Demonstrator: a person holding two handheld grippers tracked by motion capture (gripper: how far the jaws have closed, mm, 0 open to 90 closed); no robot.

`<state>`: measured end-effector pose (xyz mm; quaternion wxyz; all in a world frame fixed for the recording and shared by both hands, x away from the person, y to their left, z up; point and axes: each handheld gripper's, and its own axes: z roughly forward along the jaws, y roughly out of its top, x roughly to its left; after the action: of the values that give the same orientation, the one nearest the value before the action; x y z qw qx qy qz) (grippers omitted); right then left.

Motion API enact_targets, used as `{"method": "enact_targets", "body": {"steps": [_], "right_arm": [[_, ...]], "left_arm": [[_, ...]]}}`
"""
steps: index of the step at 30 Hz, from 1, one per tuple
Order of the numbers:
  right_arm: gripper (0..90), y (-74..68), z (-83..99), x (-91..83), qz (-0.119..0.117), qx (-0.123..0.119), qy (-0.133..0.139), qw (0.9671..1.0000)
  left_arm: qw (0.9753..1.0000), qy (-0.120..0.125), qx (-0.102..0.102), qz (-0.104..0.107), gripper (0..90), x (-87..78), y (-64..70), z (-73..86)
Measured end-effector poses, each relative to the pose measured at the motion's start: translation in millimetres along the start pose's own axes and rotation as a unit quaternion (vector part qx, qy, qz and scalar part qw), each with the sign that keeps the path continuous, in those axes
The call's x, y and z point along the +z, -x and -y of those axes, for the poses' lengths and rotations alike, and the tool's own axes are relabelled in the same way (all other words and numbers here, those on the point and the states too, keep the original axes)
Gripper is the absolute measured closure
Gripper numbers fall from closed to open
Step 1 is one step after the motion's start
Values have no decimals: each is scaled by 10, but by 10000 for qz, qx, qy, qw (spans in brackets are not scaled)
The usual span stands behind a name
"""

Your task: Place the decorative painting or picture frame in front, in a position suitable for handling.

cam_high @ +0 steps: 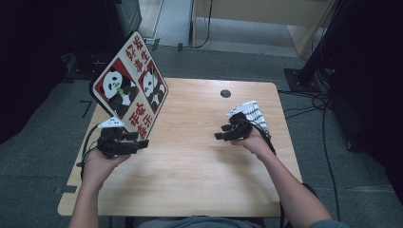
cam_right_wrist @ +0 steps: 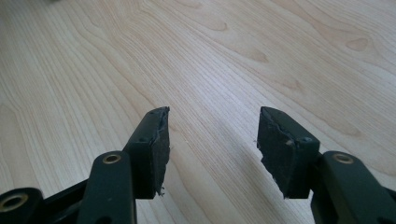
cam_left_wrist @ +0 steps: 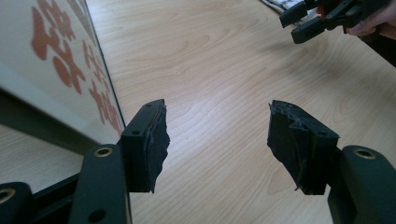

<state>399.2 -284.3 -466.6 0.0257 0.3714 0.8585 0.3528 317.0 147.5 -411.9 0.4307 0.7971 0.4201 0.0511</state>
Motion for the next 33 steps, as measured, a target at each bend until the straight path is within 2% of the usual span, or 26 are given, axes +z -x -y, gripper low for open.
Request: {"method": "enact_targets", "body": {"steps": [5,9,19,26,29,33], "right_arm": [[447,22,10,-22,42,38,14,10000],[447,24,10,-16,53,67,-13,10000],[447,10,12,2,77,21,-74,9999],[444,25,31,-26,126,37,-77,9999],[443,27,54,-49,161,69,-91,9998],[448,19,110,-115,188,30,37,9998]], "left_arm": [[10000,32,-77,33,379,-118,-51,26],[9999,9,-107,-50,379,-201,-92,62],[9992,211,-254,-240,378,-409,-213,114],[9984,275,-374,-329,378,-447,-314,103],[9985,279,-340,-336,378,-454,-342,69],[9981,339,-429,-274,374,-466,-396,8]]}}
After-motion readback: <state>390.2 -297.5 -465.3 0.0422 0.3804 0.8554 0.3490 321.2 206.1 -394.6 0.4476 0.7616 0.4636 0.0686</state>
